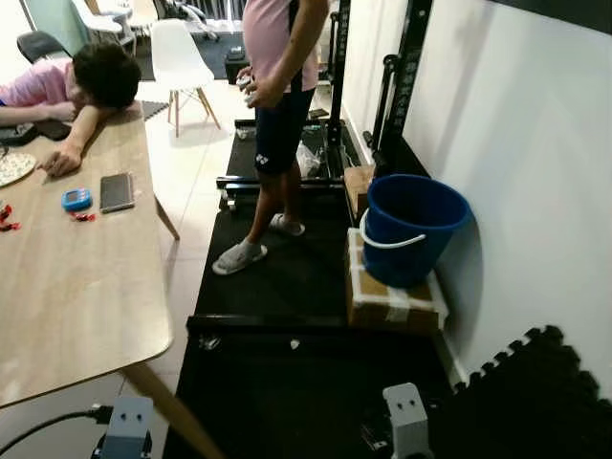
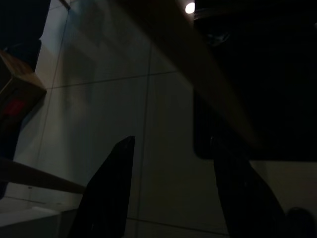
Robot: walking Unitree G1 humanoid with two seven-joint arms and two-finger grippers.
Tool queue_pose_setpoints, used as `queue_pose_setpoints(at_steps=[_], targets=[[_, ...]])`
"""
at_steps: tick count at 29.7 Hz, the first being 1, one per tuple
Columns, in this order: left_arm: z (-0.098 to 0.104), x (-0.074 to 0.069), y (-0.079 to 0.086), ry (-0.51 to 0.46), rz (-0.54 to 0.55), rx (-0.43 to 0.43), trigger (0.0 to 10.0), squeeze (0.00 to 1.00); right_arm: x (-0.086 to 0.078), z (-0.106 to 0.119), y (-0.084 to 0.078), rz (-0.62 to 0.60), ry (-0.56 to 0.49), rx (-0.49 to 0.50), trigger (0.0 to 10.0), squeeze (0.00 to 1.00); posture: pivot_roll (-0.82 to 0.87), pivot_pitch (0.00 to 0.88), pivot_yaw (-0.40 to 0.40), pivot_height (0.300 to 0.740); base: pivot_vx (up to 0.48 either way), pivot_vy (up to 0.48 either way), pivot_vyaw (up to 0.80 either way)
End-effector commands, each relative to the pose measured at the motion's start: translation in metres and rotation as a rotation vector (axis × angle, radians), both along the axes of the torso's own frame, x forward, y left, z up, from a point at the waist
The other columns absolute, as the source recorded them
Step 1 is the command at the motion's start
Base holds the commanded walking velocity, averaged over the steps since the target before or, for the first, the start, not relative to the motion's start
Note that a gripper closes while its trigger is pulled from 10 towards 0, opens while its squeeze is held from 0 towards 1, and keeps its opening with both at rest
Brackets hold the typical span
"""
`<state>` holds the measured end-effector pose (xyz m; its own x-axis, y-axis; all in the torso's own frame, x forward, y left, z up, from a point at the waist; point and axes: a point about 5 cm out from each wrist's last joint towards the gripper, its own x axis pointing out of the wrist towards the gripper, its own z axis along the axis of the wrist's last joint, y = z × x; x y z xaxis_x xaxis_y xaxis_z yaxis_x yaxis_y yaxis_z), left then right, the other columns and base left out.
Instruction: Hang keys on a hook
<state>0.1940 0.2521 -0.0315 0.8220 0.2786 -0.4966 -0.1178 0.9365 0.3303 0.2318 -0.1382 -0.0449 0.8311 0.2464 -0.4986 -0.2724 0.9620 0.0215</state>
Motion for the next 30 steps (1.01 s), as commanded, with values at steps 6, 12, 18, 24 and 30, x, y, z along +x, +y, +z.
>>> queue_pose_setpoints(at_steps=[6,12,18,24,30], targets=[[-0.0006,-0.0019,0.0004,0.005,0.007,-0.006,10.0,0.00,-0.0048,-0.0038,-0.0094,-0.012,0.024,-0.022,10.0,0.00,0.24,0.113,0.031,0.740,0.000,0.480,0.00],[-0.0005,-0.0019,0.0005,0.006,0.008,-0.006,10.0,0.00,-0.0047,-0.0037,-0.0085,-0.011,0.023,-0.019,10.0,0.00,0.24,0.114,0.032,0.740,0.000,0.480,0.00],[-0.0008,-0.0023,0.0002,0.008,0.008,-0.007,10.0,0.00,-0.0046,-0.0033,-0.0078,-0.002,0.019,-0.022,10.0,0.00,0.24,0.114,0.032,0.740,0.000,0.480,0.00],[-0.0015,-0.0030,-0.0011,0.010,-0.005,-0.004,10.0,0.00,-0.0044,-0.0032,-0.0072,0.002,0.017,-0.024,10.0,0.00,0.24,0.116,0.032,0.740,0.000,0.240,0.00],[-0.0020,-0.0030,-0.0017,0.015,-0.007,-0.002,10.0,0.00,-0.0046,-0.0032,-0.0076,0.000,0.017,-0.023,10.0,0.00,0.24,0.116,0.032,0.740,0.000,0.000,0.00]])
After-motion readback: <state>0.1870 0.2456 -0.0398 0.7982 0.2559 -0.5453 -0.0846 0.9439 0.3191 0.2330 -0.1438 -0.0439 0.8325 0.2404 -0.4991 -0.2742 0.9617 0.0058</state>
